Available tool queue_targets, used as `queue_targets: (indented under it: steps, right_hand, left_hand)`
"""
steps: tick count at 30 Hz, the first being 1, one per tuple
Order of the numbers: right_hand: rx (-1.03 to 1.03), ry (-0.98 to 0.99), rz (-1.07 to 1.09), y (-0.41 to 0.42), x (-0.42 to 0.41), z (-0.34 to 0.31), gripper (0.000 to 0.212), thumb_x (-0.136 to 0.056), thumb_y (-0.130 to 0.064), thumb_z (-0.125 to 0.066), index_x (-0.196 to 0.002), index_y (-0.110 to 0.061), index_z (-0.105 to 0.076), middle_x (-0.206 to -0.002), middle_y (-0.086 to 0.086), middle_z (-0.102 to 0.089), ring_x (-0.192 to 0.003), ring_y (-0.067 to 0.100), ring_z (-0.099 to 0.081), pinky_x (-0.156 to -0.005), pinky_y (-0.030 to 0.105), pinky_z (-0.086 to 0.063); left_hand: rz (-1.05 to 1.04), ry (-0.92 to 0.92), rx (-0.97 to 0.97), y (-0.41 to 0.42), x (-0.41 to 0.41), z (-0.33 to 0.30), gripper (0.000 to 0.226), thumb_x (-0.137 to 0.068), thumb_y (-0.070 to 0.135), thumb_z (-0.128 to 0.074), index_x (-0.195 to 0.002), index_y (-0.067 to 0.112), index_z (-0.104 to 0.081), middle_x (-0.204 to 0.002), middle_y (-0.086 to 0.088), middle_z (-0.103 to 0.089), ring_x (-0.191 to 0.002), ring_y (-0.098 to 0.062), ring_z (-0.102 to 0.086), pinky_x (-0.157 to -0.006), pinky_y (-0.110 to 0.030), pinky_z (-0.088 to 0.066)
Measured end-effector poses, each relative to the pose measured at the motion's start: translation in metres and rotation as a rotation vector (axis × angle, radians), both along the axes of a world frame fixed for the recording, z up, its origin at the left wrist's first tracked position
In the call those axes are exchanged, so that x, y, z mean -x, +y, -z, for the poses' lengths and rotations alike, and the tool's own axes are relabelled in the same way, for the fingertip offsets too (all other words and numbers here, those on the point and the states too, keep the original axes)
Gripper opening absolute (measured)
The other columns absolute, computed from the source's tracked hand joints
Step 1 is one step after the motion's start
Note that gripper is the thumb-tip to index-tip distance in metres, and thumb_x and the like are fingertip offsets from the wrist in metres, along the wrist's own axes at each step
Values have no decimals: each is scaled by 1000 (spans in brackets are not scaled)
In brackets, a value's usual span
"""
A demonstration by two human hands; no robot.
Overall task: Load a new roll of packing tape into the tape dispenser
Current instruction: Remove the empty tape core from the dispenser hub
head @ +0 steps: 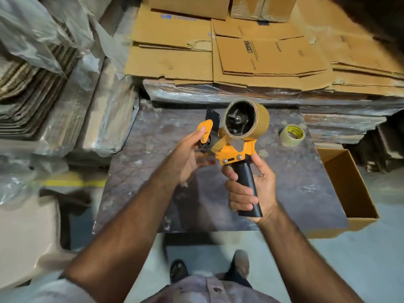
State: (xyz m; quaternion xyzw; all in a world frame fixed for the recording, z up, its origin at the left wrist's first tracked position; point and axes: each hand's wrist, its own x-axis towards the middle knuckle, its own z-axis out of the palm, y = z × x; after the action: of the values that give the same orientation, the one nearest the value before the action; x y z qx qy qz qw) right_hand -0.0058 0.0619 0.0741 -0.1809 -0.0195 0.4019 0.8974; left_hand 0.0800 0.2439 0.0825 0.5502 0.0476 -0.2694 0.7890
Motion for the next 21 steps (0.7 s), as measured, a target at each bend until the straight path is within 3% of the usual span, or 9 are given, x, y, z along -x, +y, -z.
queue_targets:
  steps: [3,7,11,14,16,18,21]
  right_hand:
    - [-25,1,4,8,8,-1,60,-86,-68,-37,-90,-8,-38,-49,5,-39,-31,16,-34,-38,23,-37]
    - [171,-12,98,5,13,-7,69,-89,-67,-35,-97,-1,-52,-56,11,-53,-37,22,-53,-42,28,-45]
    - [419,0,163,-2,16,-17,69,-89,-57,-36,-106,4,-65,-81,19,-64,-66,32,-66,-69,43,-59]
    - [385,22,194,4,18,-20,66,-85,-44,-38,-119,5,-66,-101,24,-69,-84,37,-69,-85,50,-55]
    - [338,30,217,12,20,-17,65,-83,-39,-39,-123,5,-65,-108,25,-69,-88,37,-68,-89,53,-53]
    - [308,21,236,21,22,-15,60,-78,-34,-47,-121,5,-65,-102,23,-68,-80,33,-66,-83,49,-51]
    - [312,21,286,28,22,-16,40,-73,-30,-63,-101,-2,-63,-77,11,-56,-57,21,-53,-61,35,-44]
  left_hand:
    - [32,-87,4,9,0,-2,25,-94,40,-62,-111,24,-70,-100,-4,-75,-86,-20,-71,-82,-39,-52]
    - [44,-182,-110,24,-4,-8,36,-85,48,-71,-114,27,-73,-108,-1,-76,-92,-16,-72,-96,-44,-49]
    - [30,-311,-207,31,-7,-25,30,-86,38,-76,-109,20,-71,-95,6,-78,-89,-4,-72,-89,-30,-50]
    - [32,-418,-260,36,-12,-39,50,-78,45,-83,-118,19,-70,-106,-22,-74,-100,-21,-71,-102,-42,-51]
    - [40,-475,-304,37,-15,-48,47,-78,44,-83,-116,22,-71,-108,-27,-71,-102,-28,-72,-97,-40,-55]
    - [51,-504,-334,36,-17,-55,47,-76,46,-83,-115,22,-72,-99,-17,-76,-100,-27,-73,-95,-39,-56]
    - [58,-499,-393,35,-15,-57,50,-73,54,-83,-113,25,-72,-92,-5,-79,-96,-20,-74,-99,-46,-54]
